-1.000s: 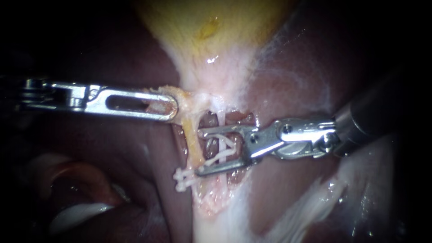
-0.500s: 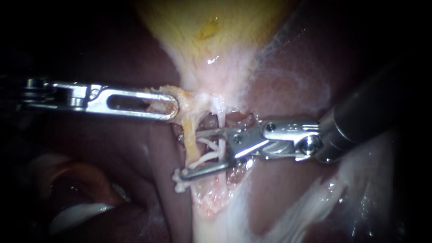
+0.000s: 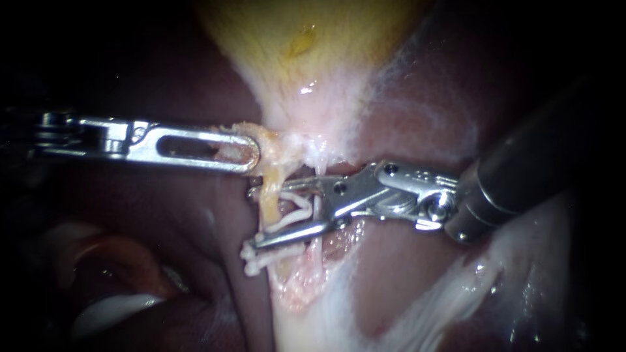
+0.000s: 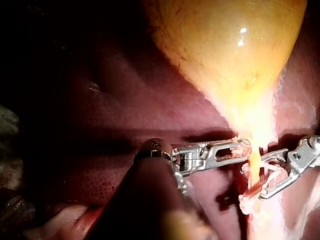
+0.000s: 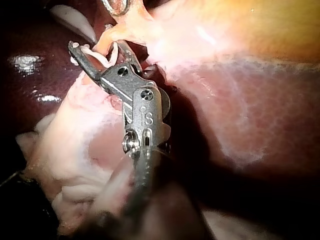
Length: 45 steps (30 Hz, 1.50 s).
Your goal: Clipping third clip left tube
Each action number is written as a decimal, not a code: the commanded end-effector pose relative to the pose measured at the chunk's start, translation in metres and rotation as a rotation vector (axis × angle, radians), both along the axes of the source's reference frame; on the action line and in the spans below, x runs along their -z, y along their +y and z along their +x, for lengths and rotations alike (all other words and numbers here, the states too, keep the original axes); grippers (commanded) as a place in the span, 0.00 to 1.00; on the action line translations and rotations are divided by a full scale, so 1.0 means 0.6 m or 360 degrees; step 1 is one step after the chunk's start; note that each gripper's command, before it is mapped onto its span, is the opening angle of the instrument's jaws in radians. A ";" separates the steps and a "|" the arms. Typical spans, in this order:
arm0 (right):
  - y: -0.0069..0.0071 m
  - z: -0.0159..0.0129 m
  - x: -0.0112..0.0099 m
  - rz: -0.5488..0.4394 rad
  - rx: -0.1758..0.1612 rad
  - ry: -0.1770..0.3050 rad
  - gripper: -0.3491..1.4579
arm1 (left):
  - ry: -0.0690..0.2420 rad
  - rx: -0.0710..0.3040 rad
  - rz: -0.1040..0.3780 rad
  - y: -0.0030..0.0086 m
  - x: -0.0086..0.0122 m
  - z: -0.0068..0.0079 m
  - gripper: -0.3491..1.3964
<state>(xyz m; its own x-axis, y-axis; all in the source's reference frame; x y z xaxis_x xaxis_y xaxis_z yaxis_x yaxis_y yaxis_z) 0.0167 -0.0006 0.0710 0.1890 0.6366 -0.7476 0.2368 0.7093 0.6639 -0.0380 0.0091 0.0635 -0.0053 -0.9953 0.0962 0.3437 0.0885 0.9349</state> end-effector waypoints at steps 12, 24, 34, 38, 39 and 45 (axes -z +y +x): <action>-0.0012 0.0023 -0.0014 0.0070 -0.0001 -0.0028 0.43 | 0.0000 0.0001 0.0000 0.0000 0.0000 -0.0003 0.00; -0.0012 0.0026 -0.0017 0.0123 0.0007 -0.0034 0.35 | 0.0000 0.0001 0.0000 0.0000 0.0000 -0.0003 0.00; -0.0002 -0.0006 -0.0022 0.0337 -0.0017 -0.0114 0.00 | 0.0000 0.0001 0.0000 0.0001 -0.0001 -0.0002 0.00; -0.0003 -0.0010 -0.0025 0.0344 -0.0016 -0.0117 0.00 | -0.0001 0.0000 0.0000 0.0001 -0.0002 -0.0001 0.00; -0.0003 -0.0011 -0.0025 0.0353 -0.0015 -0.0120 0.00 | -0.0001 0.0000 0.0000 0.0001 -0.0002 -0.0001 0.00; -0.0003 -0.0013 -0.0023 0.0354 -0.0014 -0.0119 0.00 | -0.0001 0.0000 0.0000 0.0002 -0.0003 0.0000 0.00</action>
